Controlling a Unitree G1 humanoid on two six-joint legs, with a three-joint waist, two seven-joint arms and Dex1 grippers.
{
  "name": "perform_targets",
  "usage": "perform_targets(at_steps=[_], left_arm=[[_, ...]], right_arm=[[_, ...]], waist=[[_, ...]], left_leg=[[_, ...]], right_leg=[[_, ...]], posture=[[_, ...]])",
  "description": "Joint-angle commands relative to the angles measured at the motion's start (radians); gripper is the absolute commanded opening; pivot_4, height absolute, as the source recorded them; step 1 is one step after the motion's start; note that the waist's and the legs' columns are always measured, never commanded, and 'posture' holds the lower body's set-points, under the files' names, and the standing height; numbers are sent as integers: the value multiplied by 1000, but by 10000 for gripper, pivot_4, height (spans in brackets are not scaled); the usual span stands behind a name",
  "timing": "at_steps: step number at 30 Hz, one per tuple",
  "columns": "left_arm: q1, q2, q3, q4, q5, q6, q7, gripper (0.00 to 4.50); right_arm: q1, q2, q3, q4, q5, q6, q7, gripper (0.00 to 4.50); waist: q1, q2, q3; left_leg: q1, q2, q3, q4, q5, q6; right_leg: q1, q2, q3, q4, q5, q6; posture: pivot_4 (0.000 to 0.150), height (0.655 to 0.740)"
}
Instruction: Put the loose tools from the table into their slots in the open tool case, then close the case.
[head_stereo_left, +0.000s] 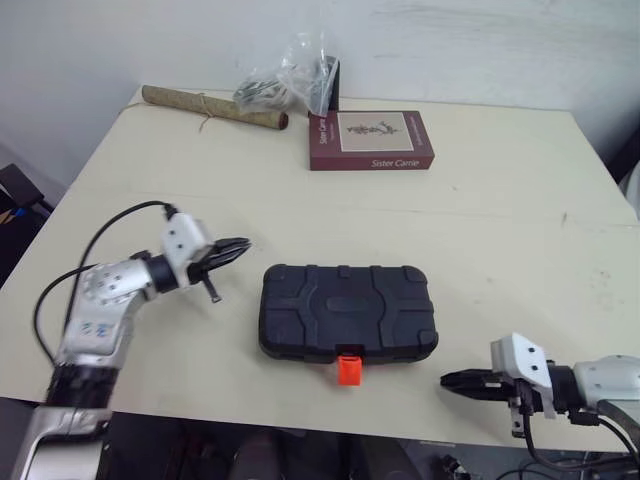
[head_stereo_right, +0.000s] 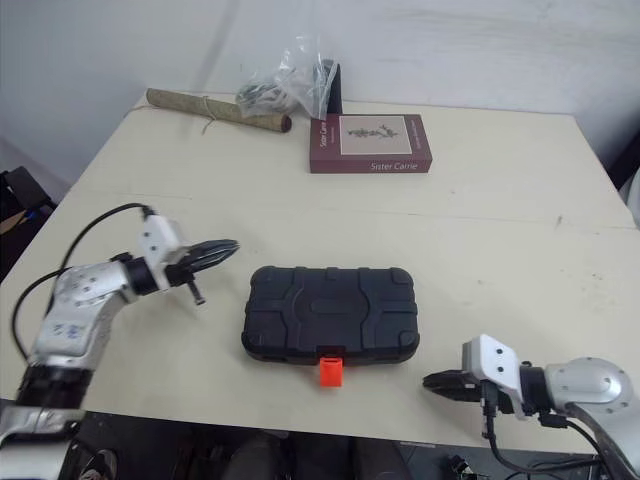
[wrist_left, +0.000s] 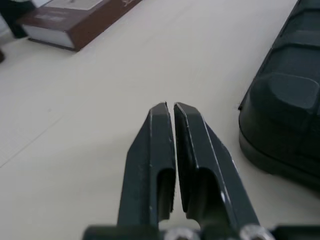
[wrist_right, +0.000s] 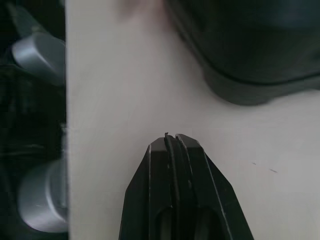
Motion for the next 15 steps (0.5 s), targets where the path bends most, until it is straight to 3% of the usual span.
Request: perform_targets(at_steps=[1, 7, 15], left_arm=[[-70, -34, -52, 111, 53, -2, -36, 219], [-59, -49, -72, 147, 26, 40, -162, 219], [165, -27, 46, -182, -38, 143, -91, 219]], right_arm=[[-117, 90, 76, -11, -80, 36, -51, 0], [-374, 293, 150, 216, -277, -10, -177, 0], [-722, 483, 169, 655, -442, -193, -250, 0]], waist=[[-4, 0, 0], [-26, -7, -1], [-44, -6, 0]], left_leg=[[0, 0, 0, 0, 0, 0], [-9, 1, 0, 4, 1, -2], [-9, 2, 0, 9, 1, -2]], right_leg=[[0, 0, 0, 0, 0, 0], [-13, 0, 0, 8, 0, 0], [-13, -1, -1, 14, 0, 0]], posture=[[1500, 7400], [1500, 7400], [1500, 7400]])
